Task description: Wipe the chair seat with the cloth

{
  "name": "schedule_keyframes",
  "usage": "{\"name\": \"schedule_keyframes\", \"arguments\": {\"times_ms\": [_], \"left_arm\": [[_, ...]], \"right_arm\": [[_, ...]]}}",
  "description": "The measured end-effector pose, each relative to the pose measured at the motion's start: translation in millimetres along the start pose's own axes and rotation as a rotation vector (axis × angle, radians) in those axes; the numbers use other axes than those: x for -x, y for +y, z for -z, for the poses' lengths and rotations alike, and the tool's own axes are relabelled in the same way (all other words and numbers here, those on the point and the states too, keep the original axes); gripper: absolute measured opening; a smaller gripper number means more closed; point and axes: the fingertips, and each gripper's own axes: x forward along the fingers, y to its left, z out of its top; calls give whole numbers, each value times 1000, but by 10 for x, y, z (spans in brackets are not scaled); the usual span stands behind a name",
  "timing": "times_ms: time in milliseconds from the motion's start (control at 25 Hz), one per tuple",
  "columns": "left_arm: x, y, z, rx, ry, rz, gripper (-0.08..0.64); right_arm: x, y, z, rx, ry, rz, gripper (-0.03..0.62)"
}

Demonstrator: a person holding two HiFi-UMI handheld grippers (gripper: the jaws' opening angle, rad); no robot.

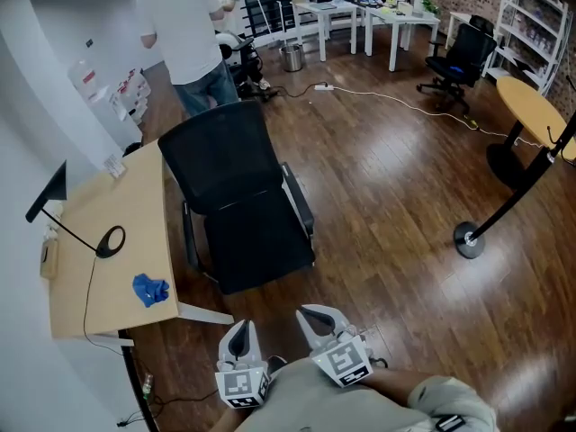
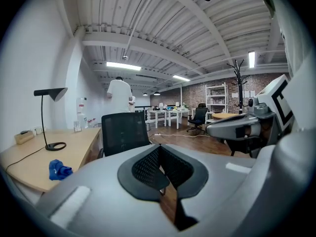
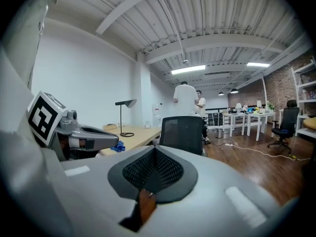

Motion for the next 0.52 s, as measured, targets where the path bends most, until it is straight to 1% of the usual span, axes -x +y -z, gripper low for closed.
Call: {"name": "schedule_keyframes", "arguments": {"times_ms": [280, 520], "left_arm": [[-133, -219, 18, -2, -8, 58, 5], [-195, -258, 40, 8, 1, 51, 5]], "right_arm": [[98, -96, 98, 17, 24, 13, 5], [104, -174, 113, 17, 31, 6, 5]]}}
